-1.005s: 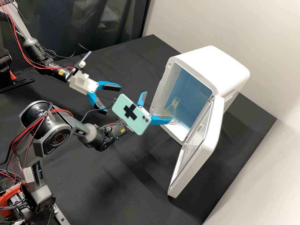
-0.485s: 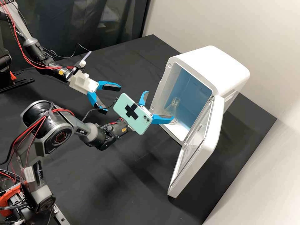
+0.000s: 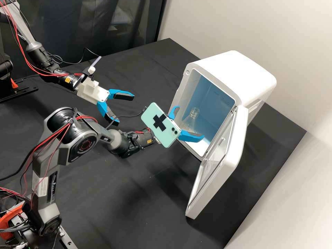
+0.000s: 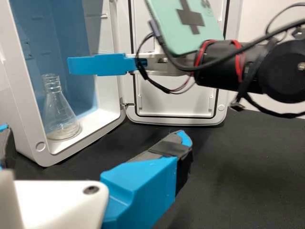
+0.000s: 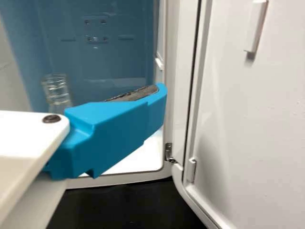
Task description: Take the flask out of the incubator
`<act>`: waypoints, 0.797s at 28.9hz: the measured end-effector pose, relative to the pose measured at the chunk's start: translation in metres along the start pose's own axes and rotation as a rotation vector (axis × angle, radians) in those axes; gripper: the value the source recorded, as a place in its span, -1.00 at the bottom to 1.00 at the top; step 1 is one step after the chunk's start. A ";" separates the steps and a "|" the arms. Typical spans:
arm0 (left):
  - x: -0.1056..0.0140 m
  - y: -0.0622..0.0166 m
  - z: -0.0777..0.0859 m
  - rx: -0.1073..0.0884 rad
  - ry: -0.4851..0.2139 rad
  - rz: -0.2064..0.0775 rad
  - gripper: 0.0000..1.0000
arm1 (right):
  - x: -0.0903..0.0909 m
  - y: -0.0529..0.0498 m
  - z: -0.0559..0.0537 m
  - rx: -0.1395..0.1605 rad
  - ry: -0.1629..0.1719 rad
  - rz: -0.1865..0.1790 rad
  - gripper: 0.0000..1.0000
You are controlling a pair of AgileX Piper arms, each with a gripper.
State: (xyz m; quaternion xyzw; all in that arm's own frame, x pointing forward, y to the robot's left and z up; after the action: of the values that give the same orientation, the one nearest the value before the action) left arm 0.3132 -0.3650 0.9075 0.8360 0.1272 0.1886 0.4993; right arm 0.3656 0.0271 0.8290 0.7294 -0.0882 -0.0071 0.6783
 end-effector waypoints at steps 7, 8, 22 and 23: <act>0.000 0.0000 0.000 0.000 0.000 0.000 1.00 | 0.017 -0.020 -0.017 -0.068 0.015 -0.033 1.00; 0.000 0.0000 0.000 0.000 0.000 0.000 1.00 | 0.019 -0.022 -0.019 -0.075 0.014 -0.035 1.00; 0.000 0.0000 0.000 0.000 0.000 0.000 1.00 | 0.035 -0.033 -0.034 -0.088 -0.004 -0.029 1.00; 0.000 0.0000 0.000 0.000 0.000 0.000 1.00 | 0.036 -0.033 -0.034 -0.088 -0.003 -0.029 1.00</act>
State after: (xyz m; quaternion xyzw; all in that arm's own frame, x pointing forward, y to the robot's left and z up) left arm 0.3132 -0.3650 0.9075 0.8360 0.1272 0.1886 0.4993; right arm 0.4093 0.0581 0.8031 0.7002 -0.0786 -0.0218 0.7093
